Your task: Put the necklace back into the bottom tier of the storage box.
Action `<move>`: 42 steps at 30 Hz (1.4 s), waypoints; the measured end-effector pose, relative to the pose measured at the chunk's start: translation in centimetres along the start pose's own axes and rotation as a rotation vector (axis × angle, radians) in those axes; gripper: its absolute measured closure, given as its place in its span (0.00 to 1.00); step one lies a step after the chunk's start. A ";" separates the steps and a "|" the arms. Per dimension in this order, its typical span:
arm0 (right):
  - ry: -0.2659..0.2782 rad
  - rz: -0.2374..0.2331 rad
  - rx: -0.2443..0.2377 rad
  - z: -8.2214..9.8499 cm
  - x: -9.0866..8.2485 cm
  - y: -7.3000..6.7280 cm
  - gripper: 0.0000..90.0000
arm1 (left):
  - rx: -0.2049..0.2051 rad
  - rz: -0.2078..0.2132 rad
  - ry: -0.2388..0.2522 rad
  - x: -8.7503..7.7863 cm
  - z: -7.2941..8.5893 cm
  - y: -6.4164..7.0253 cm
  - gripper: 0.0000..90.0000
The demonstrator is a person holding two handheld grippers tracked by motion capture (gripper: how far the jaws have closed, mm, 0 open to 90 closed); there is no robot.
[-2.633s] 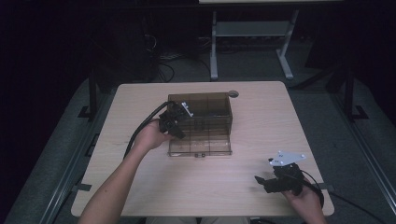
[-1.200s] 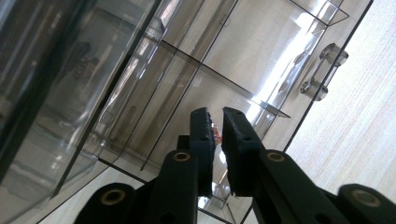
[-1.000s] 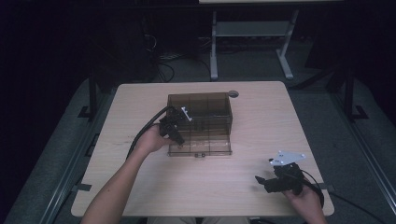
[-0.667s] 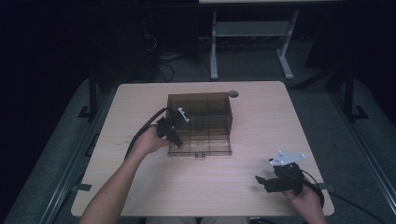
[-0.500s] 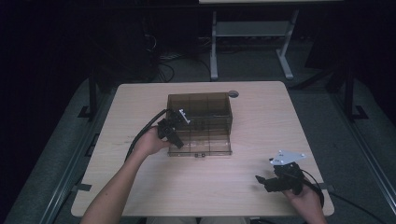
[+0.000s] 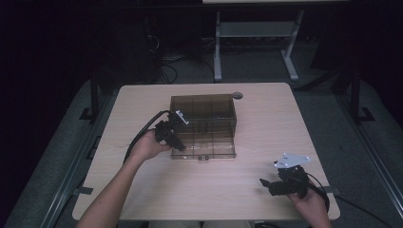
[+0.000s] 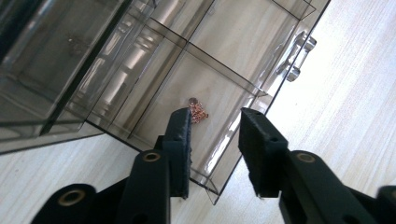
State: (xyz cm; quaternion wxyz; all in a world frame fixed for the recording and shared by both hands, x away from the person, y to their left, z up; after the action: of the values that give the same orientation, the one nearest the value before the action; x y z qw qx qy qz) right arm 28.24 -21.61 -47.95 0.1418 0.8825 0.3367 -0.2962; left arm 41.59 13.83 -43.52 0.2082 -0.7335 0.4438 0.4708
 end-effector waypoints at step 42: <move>0.002 0.007 0.001 -0.2 0.1 -0.1 0.18 | 0.029 -0.021 0.074 -2.9 2.0 1.5 0.63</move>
State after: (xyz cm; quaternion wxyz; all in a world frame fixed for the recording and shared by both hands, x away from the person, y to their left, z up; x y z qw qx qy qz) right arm 28.35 -21.40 -47.85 0.1421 0.8841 0.3336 -0.2948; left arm 38.81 15.87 -41.74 0.2072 -0.7520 0.4502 0.4346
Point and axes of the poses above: each handheld gripper's, and its own axes: x roughly forward along the jaws, z roughly out of its underside, y roughly to its right, the point moved 4 cm from there along x, roughly forward along the jaws, and after that the axes turned 9 degrees about y, right-handed, at the moved point
